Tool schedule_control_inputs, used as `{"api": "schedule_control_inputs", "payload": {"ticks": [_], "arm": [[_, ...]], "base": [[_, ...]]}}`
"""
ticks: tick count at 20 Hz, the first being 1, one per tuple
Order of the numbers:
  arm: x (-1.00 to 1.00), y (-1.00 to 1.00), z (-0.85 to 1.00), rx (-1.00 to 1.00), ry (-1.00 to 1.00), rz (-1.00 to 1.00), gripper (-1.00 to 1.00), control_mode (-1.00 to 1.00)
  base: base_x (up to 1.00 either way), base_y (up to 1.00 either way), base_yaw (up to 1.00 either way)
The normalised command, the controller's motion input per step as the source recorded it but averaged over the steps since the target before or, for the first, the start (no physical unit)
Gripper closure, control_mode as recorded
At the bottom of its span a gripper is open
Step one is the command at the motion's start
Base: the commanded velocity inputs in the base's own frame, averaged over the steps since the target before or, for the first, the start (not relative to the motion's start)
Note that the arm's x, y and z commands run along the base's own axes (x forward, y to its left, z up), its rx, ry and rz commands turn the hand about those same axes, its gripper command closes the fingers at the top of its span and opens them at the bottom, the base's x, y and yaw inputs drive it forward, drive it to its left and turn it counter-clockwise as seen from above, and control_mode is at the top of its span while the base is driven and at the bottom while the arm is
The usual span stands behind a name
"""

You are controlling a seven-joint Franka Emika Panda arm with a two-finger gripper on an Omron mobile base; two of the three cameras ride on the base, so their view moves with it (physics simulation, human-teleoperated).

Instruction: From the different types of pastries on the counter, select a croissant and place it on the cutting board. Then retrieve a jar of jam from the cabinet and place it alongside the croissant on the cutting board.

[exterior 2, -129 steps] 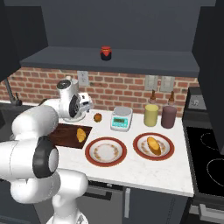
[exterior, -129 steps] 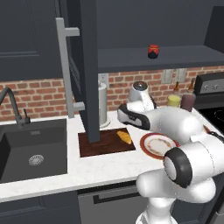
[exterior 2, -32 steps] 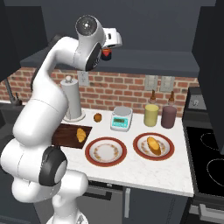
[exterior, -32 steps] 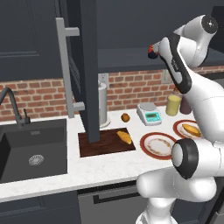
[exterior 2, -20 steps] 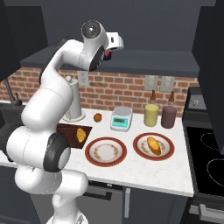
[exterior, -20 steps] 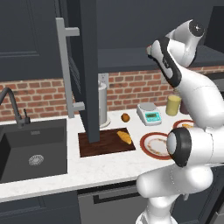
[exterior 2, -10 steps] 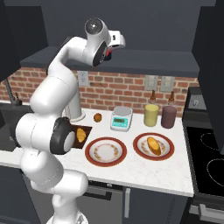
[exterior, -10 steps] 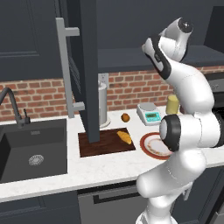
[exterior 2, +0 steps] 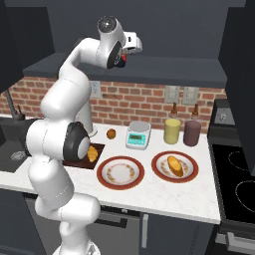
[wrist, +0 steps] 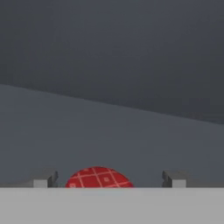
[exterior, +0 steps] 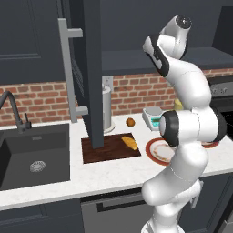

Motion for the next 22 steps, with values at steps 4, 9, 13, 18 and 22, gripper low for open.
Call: {"api": "schedule_control_inputs", "payload": {"ticks": [4,9,13,18,22], "arm": [[0.15,0.00,-0.24,0.00,0.04,-0.02,1.00,-1.00],[0.03,0.01,-0.36,0.00,0.11,-0.01,1.00,-1.00],[0.11,-0.09,-0.16,0.00,0.04,0.00,1.00,-1.00],[-0.69,-0.28,0.34,-0.03,-0.36,0.04,1.00,-1.00],[-1.00,-0.10,-0.33,-0.08,-0.56,0.11,1.00,-1.00]], "base": [[0.00,0.00,0.00],[0.00,0.00,0.00],[0.00,0.00,0.00],[0.00,0.00,0.00],[0.00,0.00,0.00]]}}
